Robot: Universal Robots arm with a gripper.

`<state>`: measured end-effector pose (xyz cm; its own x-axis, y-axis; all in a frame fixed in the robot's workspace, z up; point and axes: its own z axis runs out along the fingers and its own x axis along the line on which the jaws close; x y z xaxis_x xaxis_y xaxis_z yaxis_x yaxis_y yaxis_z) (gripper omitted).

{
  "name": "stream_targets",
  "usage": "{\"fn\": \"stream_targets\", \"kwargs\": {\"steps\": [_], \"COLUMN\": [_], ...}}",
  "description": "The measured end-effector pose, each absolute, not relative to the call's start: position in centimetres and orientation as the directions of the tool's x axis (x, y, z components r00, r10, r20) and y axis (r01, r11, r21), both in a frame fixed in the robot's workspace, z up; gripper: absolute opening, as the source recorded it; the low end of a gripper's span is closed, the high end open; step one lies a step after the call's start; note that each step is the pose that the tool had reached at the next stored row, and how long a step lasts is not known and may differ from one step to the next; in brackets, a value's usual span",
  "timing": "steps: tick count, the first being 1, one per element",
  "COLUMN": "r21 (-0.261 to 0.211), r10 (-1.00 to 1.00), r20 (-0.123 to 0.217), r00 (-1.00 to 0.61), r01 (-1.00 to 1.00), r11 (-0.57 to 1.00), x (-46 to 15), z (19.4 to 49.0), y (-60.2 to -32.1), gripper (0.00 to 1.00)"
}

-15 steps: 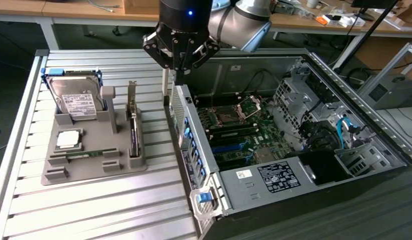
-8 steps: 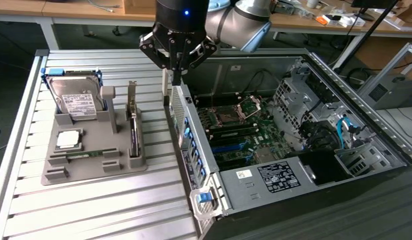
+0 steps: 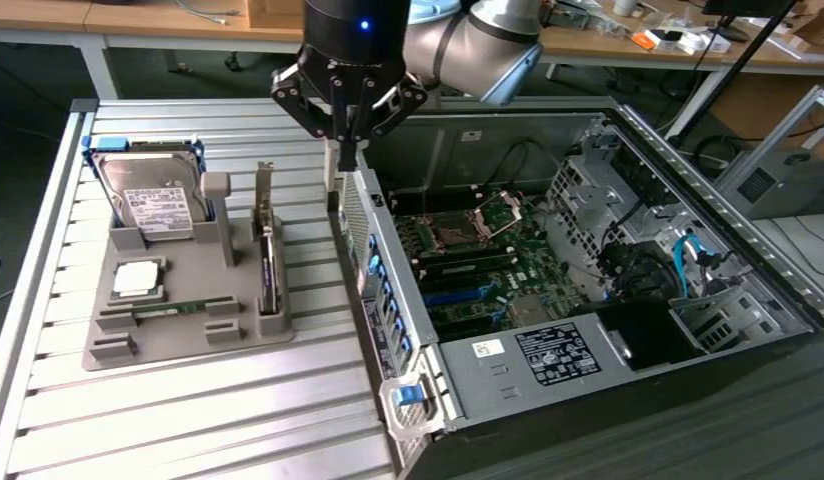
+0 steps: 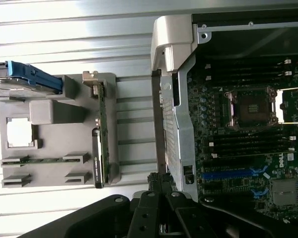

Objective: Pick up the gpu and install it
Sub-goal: 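Reach for the gpu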

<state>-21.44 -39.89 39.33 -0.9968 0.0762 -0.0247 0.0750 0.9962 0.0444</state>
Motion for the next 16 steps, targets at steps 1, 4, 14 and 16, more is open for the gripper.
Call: {"fn": "stream_targets", "kwargs": {"steps": [1,4,14,16], "r21": [0.044,0.044,0.044,0.044], "r10": [0.076,0.076,0.076,0.076], "r20": [-0.025,-0.025,-0.025,-0.025], "r00": [-0.997,-0.997,-0.997,-0.997], "r01": [0.075,0.075,0.075,0.075], "r11": [0.996,0.996,0.996,0.996], "x": [-21.5,-21.8,-22.7,-22.9], "z": [39.3,39.3,39.3,39.3], "y": [-39.9,-39.9,-39.9,-39.9], "gripper": [0.11,0.11,0.11,0.11]}}
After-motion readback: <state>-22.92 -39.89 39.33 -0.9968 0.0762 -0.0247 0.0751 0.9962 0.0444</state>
